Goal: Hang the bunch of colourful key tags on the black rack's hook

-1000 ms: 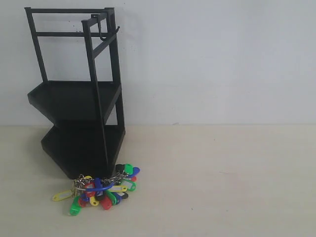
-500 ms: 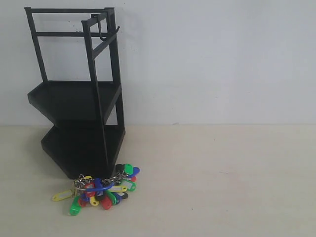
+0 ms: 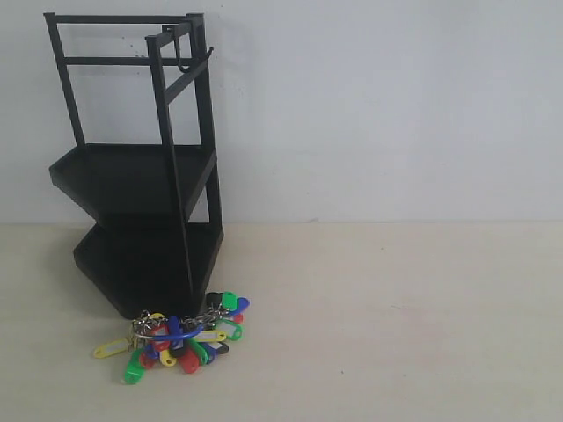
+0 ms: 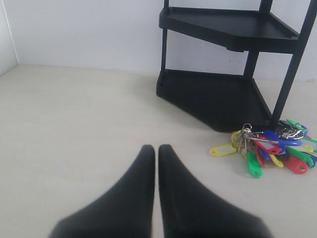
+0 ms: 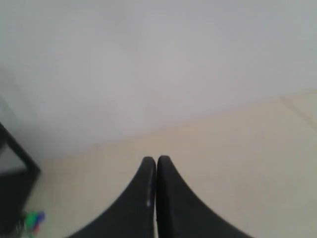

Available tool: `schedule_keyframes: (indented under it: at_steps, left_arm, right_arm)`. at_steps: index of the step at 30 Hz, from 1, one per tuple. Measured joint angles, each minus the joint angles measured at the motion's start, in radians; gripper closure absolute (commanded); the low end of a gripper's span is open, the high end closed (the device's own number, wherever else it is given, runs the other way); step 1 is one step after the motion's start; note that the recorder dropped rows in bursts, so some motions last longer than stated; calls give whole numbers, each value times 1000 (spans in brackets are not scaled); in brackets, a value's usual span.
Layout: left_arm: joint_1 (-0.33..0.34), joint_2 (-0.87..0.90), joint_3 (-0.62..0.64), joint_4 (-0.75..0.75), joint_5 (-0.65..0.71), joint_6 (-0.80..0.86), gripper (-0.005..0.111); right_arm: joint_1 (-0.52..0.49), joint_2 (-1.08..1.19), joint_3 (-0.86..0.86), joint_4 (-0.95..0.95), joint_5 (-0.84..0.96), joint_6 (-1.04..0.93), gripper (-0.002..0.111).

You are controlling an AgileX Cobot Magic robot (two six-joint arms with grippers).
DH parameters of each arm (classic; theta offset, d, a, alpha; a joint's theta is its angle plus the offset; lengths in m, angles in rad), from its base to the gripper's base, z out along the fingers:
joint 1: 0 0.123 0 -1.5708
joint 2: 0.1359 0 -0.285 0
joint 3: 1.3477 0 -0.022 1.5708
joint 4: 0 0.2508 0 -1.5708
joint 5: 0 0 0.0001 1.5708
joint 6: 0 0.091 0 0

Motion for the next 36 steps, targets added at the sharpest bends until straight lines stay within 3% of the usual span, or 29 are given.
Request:
schedule_keyframes:
  at_steps: [3,7,12,20,27,30,36]
  left_arm:
    - [0,0,0,0,0,0,102]
    - [0,0,0,0,0,0,102]
    - [0,0,0,0,0,0,102]
    - [0,0,0,0,0,0,102]
    - [0,0,0,0,0,0,102]
    - [0,0,0,0,0,0,102]
    - [0,0,0,0,0,0,102]
  right_arm:
    - [32,110,-2,67,175,-105,108]
    - [76,221,-2,94,278,-306,108]
    - [144,345,-6,173,224,-385,108]
    - [301,574,-11,632,161,-946,108]
    - [449,848,-125,678,117,-1081,106]
    - [497,955,-213,685,85,-1120,93]
    - [559,1150,-336,693,-46,-1217,51]
